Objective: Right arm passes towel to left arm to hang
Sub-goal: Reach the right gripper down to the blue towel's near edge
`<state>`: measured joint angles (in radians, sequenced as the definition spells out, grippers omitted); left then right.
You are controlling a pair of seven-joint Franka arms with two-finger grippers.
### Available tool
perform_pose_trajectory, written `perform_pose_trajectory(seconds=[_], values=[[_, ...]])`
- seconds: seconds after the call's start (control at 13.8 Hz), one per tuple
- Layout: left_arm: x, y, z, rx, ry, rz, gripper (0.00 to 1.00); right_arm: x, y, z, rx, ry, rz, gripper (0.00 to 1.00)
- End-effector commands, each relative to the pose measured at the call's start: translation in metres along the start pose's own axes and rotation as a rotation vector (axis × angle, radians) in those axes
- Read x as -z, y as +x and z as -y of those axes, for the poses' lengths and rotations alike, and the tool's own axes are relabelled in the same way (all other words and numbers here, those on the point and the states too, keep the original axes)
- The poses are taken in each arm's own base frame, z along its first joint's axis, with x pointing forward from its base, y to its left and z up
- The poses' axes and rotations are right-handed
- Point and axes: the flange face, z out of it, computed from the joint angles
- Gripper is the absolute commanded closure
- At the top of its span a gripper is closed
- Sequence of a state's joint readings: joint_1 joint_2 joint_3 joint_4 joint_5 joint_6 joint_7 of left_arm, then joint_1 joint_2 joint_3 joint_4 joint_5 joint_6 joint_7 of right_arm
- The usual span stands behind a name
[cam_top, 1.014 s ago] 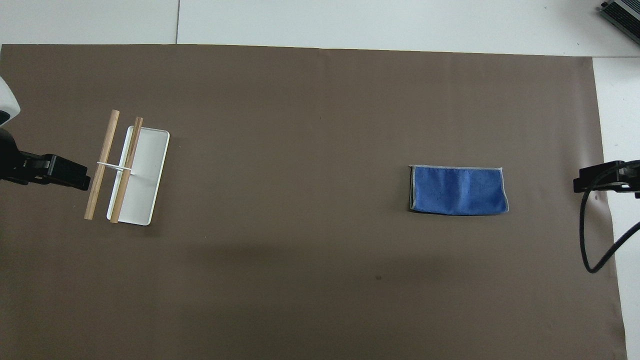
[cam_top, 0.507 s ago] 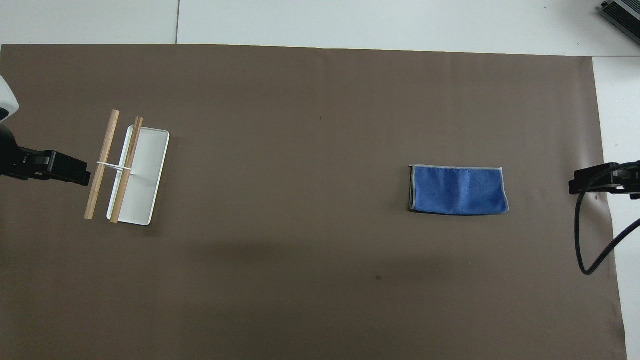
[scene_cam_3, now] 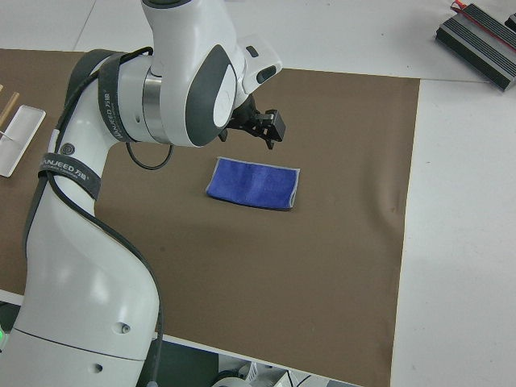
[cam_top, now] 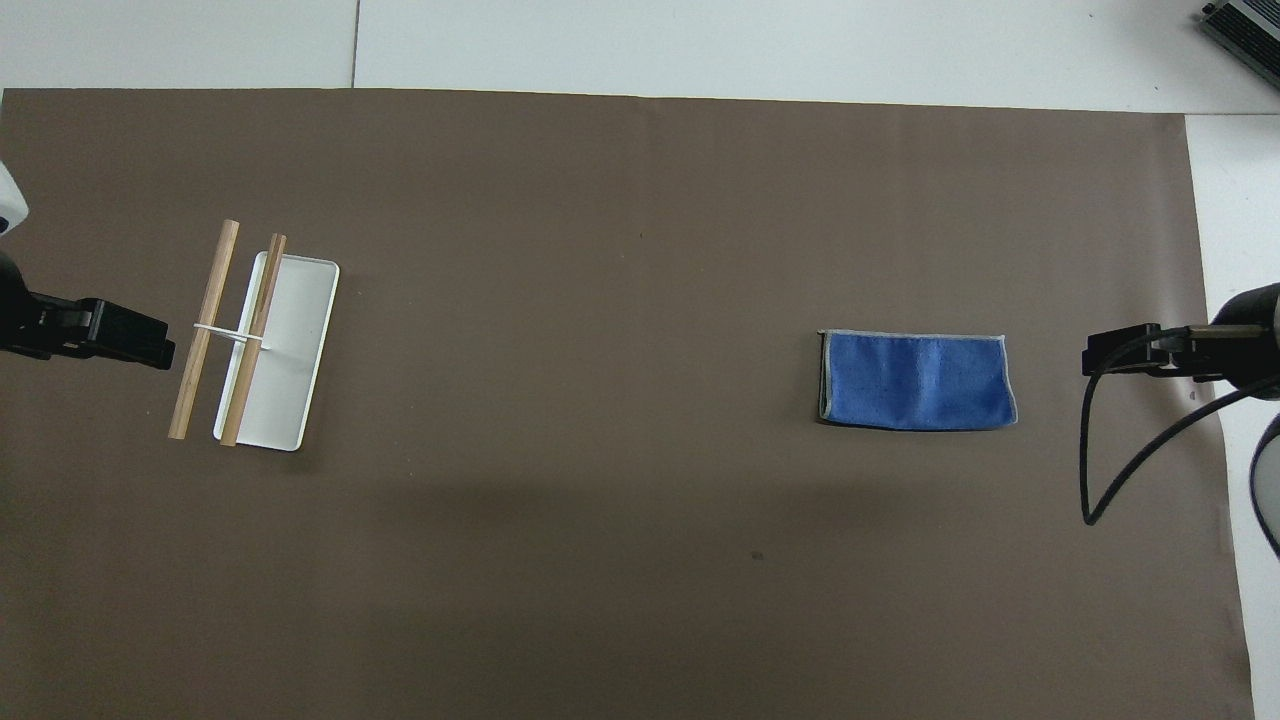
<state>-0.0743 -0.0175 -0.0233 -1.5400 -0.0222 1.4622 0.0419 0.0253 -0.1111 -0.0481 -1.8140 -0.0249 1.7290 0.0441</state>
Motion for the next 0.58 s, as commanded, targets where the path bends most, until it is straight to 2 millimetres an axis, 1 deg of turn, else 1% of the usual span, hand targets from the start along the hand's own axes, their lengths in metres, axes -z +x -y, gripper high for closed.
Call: perform_pose_trajectory(seconds=[0.0, 0.07, 0.14, 0.22, 0.29, 0.36, 0.43, 0.51], values=[[-0.001, -0.007, 0.001, 0.003, 0.002, -0.013, 0.0, -0.037, -0.005, 0.015, 0.035, 0.004, -0.017, 0.0], [-0.002, -0.008, 0.001, 0.005, 0.001, -0.005, 0.0, -0.056, -0.001, 0.021, 0.043, 0.007, -0.039, 0.0], [-0.002, -0.009, 0.003, 0.008, 0.001, -0.002, 0.0, -0.077, 0.003, 0.032, 0.061, 0.009, -0.053, 0.0], [-0.002, -0.008, 0.005, 0.011, 0.001, -0.005, 0.0, -0.098, 0.009, 0.036, 0.065, 0.008, -0.053, 0.0], [-0.002, -0.008, 0.008, 0.015, 0.0, -0.004, 0.0, -0.115, 0.013, 0.038, 0.069, 0.008, -0.064, 0.0], [-0.002, -0.009, 0.008, 0.017, 0.0, -0.002, 0.0, -0.129, 0.015, 0.043, 0.079, 0.009, -0.073, 0.0], [-0.002, -0.009, 0.008, 0.017, 0.0, -0.002, 0.0, -0.149, 0.014, 0.048, 0.087, 0.009, -0.063, 0.0], [-0.002, -0.009, 0.008, 0.017, 0.0, -0.002, 0.0, -0.17, 0.014, 0.049, 0.09, 0.008, -0.057, 0.0]])
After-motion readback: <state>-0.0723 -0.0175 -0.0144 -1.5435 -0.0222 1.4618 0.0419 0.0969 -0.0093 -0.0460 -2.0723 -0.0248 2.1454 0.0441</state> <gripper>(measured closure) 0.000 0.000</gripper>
